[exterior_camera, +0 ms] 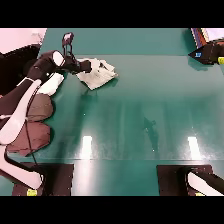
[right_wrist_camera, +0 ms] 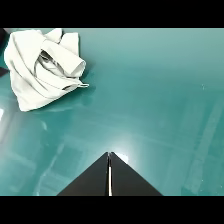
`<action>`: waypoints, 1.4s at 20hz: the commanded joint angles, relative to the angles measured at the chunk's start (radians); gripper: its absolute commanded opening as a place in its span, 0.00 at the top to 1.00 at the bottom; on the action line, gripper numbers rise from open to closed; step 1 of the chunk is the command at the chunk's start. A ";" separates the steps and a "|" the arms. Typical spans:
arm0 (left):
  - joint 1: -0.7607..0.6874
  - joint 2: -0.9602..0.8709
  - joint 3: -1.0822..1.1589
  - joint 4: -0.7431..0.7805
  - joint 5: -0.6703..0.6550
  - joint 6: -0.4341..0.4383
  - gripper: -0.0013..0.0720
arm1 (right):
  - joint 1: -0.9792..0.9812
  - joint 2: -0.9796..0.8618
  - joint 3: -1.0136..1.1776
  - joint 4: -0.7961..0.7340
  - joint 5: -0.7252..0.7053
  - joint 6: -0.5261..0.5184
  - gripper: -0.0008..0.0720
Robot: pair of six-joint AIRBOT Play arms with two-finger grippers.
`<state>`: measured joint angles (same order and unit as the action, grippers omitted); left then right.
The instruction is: Fold the shirts.
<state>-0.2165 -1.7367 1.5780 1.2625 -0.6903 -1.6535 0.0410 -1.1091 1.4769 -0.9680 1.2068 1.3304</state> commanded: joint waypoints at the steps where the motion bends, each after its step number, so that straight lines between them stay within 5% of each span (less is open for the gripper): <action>1: 0.021 -0.108 0.002 -0.073 0.116 -0.018 0.22 | 0.000 -0.001 -0.002 0.000 0.001 0.000 0.97; 3: 0.021 -0.125 0.005 -0.073 0.126 -0.015 0.22 | 0.000 -0.001 -0.001 0.000 0.005 0.000 0.96; 4: 0.021 -0.124 0.007 -0.073 0.132 -0.015 0.31 | 0.000 -0.001 -0.001 0.000 0.005 0.000 0.97; 6: 0.021 -0.116 0.034 -0.068 0.123 -0.014 0.80 | 0.000 -0.001 -0.001 0.000 0.005 0.000 0.97; 7: 0.021 -0.105 0.059 -0.064 0.100 -0.011 0.95 | 0.000 0.000 -0.001 0.000 0.006 0.000 0.97; 11: 0.021 0.018 0.206 -0.002 -0.021 0.013 0.95 | 0.000 0.032 0.015 -0.002 -0.011 0.000 0.97; 18: -0.013 0.524 0.262 0.090 -0.237 0.038 0.95 | -0.001 0.070 0.234 -0.033 0.000 0.000 0.97; 22: -0.202 0.578 0.260 0.105 -0.417 0.030 0.95 | -0.001 0.070 0.320 -0.055 0.004 0.000 0.97; 25: -0.387 0.526 0.183 0.101 -0.428 0.030 0.94 | -0.001 0.070 0.336 -0.054 0.056 0.000 0.97; 26: -0.439 0.501 0.141 0.096 -0.412 0.031 0.67 | -0.001 0.070 0.336 -0.054 0.075 0.000 0.97; 27: -0.481 0.476 0.100 0.095 -0.389 0.030 0.18 | -0.001 0.070 0.336 -0.054 0.099 0.000 0.97; 28: -0.501 0.452 0.074 0.097 -0.369 0.031 0.11 | -0.001 0.070 0.336 -0.054 0.122 0.000 0.97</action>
<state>-0.6064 -1.2423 1.7267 1.3552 -1.0706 -1.6222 0.0410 -1.0393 1.8008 -1.0183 1.2663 1.3304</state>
